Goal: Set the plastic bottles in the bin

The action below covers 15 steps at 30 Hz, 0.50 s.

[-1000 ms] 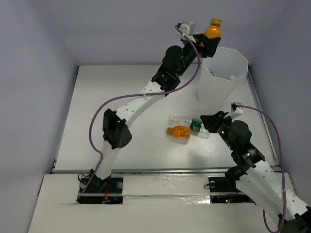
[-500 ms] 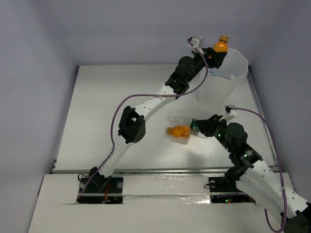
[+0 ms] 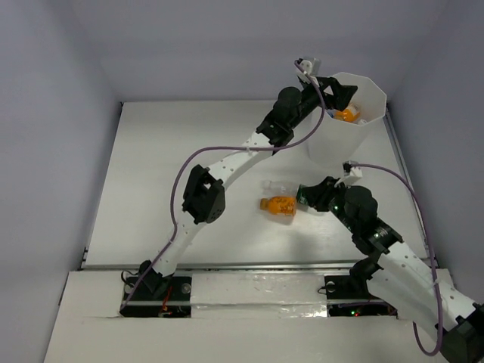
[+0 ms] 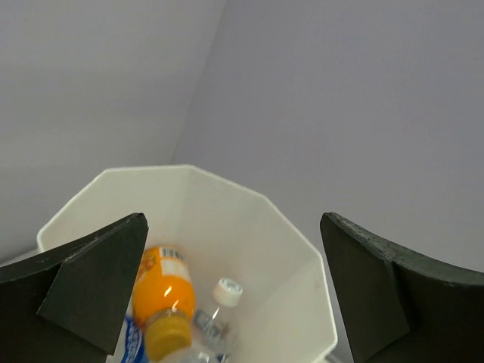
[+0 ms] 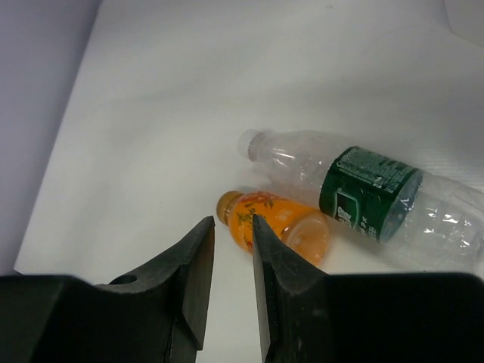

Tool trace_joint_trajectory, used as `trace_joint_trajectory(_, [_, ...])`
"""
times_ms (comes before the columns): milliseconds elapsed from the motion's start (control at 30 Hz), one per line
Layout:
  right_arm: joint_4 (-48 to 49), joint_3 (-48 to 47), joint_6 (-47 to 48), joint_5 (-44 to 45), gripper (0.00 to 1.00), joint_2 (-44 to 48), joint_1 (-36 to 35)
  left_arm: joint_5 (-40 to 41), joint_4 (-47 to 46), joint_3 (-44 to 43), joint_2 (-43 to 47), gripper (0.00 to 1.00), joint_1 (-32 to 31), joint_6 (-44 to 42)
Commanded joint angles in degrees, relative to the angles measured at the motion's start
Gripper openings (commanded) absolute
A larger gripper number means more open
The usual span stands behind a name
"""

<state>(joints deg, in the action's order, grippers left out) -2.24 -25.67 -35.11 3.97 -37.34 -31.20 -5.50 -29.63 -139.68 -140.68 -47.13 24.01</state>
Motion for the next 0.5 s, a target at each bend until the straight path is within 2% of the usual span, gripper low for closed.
trace_joint_trajectory(0, [0.6,-2.5,2.8,-1.9,0.33,-4.0,-1.0,-2.4,1.4,4.0,13.5,0.98,-0.1,-4.8])
trace_joint_trajectory(33, [0.8,-2.5,3.3,-2.9,0.34,-4.9,-1.0,-2.7,1.5,11.2,19.2,0.96,-0.1,-6.3])
trace_joint_trajectory(133, [1.3,-3.2,4.2,-5.2,0.37,-9.2,-2.0,-1.2,-0.1,25.0,32.3,0.92,-0.1,-7.7])
trace_joint_trajectory(167, [1.3,-3.4,4.3,-5.4,0.38,-10.2,-2.0,-0.2,-0.7,34.9,35.9,0.87,-0.1,-8.0])
trace_joint_trajectory(233, [1.0,-3.7,4.3,-4.2,0.48,-12.5,-3.3,2.9,-4.1,45.0,45.5,0.84,-0.1,-7.8])
trace_joint_trajectory(267, [0.7,-4.2,4.1,-2.6,0.53,-13.1,-4.1,4.0,-5.8,53.8,48.6,0.79,-0.1,-7.4])
trace_joint_trajectory(300, [0.1,-4.3,4.1,-1.4,0.68,-13.5,-4.1,7.6,-6.3,57.7,51.4,0.77,-0.1,-6.9])
trace_joint_trajectory(333, [-0.1,-4.4,4.3,-0.6,0.75,-14.2,-4.1,8.2,-6.8,61.9,56.7,0.76,-0.1,-6.4])
trace_joint_trajectory(367, [-0.3,-4.7,4.4,-0.6,0.79,-14.5,-4.7,9.2,-8.1,69.1,59.1,0.73,-0.1,-6.0])
trace_joint_trajectory(400, [-0.2,-4.7,4.4,-0.7,0.85,-14.9,-4.7,10.4,-8.3,72.0,62.8,0.73,-0.1,-4.9])
trace_joint_trajectory(467, [0.2,-5.0,4.7,-0.2,0.89,-16.1,-4.7,10.7,-7.0,78.5,65.6,0.72,-0.1,-4.4])
